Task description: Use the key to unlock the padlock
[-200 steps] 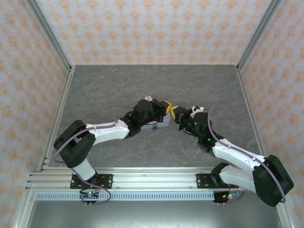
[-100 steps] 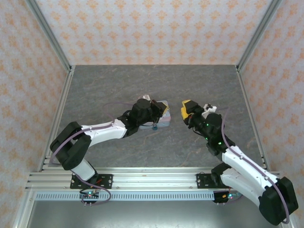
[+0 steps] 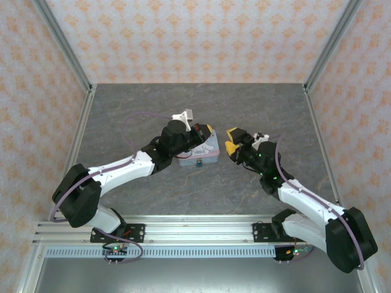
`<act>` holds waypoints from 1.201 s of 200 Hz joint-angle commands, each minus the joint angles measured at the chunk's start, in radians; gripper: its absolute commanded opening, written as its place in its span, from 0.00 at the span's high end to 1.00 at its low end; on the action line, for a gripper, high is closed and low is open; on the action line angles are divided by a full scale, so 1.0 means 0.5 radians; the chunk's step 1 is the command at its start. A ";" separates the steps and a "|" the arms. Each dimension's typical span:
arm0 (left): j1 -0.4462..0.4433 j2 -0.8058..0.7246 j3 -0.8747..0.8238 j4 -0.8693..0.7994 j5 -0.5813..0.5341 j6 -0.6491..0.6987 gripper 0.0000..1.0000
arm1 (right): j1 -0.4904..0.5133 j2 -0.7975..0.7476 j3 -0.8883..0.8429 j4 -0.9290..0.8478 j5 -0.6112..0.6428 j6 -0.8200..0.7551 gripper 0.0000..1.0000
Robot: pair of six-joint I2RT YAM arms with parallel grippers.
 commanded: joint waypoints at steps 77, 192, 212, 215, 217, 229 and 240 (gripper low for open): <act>-0.007 -0.041 -0.101 0.387 -0.301 -0.011 1.00 | 0.498 0.261 0.287 0.395 0.708 0.374 0.30; -0.070 -0.040 -0.199 0.537 -0.388 -0.127 1.00 | 0.544 0.568 0.375 0.654 1.009 0.505 0.53; -0.080 -0.044 -0.208 0.550 -0.394 -0.137 1.00 | 0.545 0.570 0.368 0.647 1.017 0.509 0.59; -0.080 -0.044 -0.210 0.553 -0.396 -0.138 1.00 | 0.542 0.573 0.367 0.647 1.019 0.514 0.60; -0.082 -0.045 -0.212 0.554 -0.396 -0.139 1.00 | 0.543 0.574 0.367 0.647 1.021 0.514 0.60; -0.086 -0.048 -0.214 0.555 -0.398 -0.142 1.00 | 0.543 0.579 0.364 0.650 1.027 0.515 0.63; -0.090 -0.053 -0.212 0.555 -0.403 -0.142 1.00 | 0.544 0.581 0.361 0.653 1.031 0.519 0.66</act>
